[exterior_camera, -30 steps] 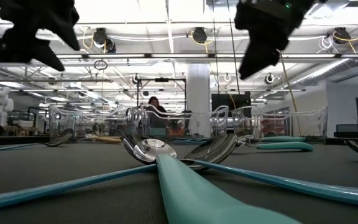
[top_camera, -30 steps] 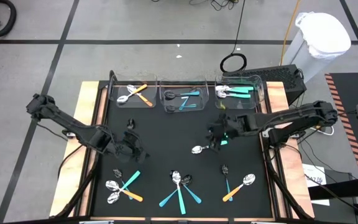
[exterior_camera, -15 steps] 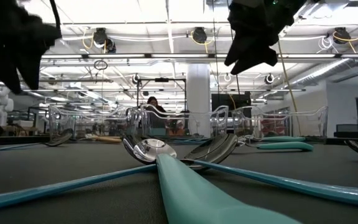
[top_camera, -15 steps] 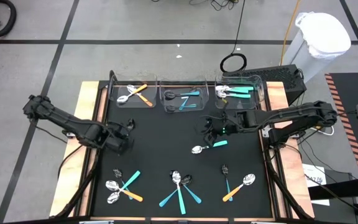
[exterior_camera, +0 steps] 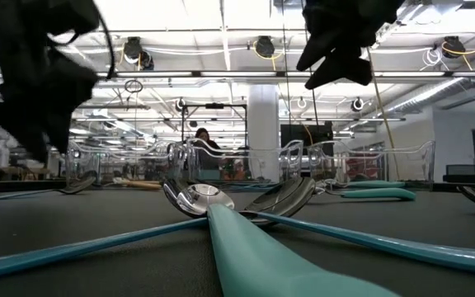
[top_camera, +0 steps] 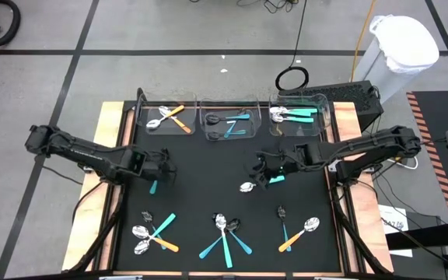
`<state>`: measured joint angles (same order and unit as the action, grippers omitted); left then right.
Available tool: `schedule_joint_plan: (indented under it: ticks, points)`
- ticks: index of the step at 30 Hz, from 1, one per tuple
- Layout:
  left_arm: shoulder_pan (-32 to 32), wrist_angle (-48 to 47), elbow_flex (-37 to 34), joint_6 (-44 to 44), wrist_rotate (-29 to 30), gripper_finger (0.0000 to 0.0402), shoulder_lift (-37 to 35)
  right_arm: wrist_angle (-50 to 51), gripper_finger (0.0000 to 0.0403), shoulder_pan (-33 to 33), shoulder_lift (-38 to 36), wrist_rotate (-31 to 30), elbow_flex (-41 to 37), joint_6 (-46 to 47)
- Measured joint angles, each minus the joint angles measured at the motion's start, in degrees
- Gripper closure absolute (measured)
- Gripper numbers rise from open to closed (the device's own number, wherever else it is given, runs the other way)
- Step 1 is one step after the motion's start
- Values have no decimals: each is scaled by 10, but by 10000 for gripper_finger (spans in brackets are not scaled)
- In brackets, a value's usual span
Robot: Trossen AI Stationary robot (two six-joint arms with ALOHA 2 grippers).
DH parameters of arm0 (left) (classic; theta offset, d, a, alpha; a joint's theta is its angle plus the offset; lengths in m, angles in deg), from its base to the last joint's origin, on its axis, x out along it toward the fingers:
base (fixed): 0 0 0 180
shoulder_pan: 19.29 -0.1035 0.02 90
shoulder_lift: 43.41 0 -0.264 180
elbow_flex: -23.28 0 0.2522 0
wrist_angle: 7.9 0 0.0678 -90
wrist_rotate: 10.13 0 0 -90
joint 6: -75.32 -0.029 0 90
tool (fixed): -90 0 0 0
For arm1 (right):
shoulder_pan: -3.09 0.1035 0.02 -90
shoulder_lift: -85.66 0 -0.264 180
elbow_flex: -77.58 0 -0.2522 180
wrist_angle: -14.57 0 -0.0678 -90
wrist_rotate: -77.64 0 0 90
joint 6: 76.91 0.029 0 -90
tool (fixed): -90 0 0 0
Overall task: Sort silverware by color (type)
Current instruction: Put the yellow spoon into the left transparent bin
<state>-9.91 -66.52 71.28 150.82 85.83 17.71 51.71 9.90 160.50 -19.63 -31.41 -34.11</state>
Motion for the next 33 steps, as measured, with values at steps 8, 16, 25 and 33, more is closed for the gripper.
schedule_joint_plan:
  ticks: [8,16,25,33]
  points:
    - [156,301,4,-175,-82,197,13,34,229,20,2,-3,0,-4]
    - [375,354,3,-254,-78,227,128,53,229,19,2,-20,0,-11]
    - [403,423,3,-274,-14,240,230,52,229,20,2,-20,0,-17]
    - [404,449,11,-344,-57,240,300,54,229,20,2,-17,0,-16]
